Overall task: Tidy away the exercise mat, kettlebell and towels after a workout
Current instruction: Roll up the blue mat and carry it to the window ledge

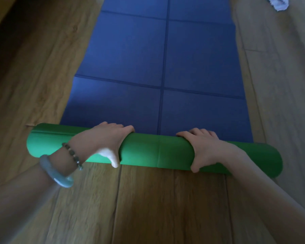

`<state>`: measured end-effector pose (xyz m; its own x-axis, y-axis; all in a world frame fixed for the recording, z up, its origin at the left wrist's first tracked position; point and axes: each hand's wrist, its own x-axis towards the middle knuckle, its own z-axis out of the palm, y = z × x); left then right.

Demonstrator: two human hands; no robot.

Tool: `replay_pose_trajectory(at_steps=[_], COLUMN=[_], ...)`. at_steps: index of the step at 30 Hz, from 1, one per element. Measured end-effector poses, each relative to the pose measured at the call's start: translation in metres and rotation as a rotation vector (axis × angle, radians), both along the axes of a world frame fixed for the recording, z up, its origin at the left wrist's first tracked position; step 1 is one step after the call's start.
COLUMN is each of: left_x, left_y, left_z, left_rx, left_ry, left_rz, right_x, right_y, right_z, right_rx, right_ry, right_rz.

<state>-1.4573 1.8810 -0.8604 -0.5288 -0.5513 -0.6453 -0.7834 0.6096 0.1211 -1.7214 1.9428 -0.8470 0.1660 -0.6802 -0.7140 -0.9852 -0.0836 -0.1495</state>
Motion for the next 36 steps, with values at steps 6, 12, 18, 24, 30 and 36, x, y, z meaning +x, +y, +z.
replay_pose_trajectory(at_steps=[6,12,18,24,30,36], left_x=[-0.005,0.008,0.023,0.009,0.006,-0.008], left_y=[-0.026,-0.015,0.028,0.035,0.012,-0.025], left_z=[0.005,0.004,-0.016,-0.025,-0.026,-0.007], left_rx=[0.306,0.014,-0.525,-0.637,-0.617,-0.379], left_ry=[-0.001,0.099,0.271,0.283,0.279,0.163], left_rz=[0.145,0.084,0.039,0.018,-0.01,-0.031], right_x=[0.006,0.005,-0.003,-0.007,-0.009,0.011], right_y=[0.049,0.041,0.003,-0.019,-0.03,0.004], right_z=[-0.015,-0.03,-0.015,-0.005,0.001,-0.023], right_rx=[-0.375,-0.561,-0.312,-0.149,-0.106,-0.537], right_ry=[0.093,0.156,0.076,0.048,0.051,0.156], right_rz=[-0.028,-0.002,0.002,-0.012,-0.047,-0.052])
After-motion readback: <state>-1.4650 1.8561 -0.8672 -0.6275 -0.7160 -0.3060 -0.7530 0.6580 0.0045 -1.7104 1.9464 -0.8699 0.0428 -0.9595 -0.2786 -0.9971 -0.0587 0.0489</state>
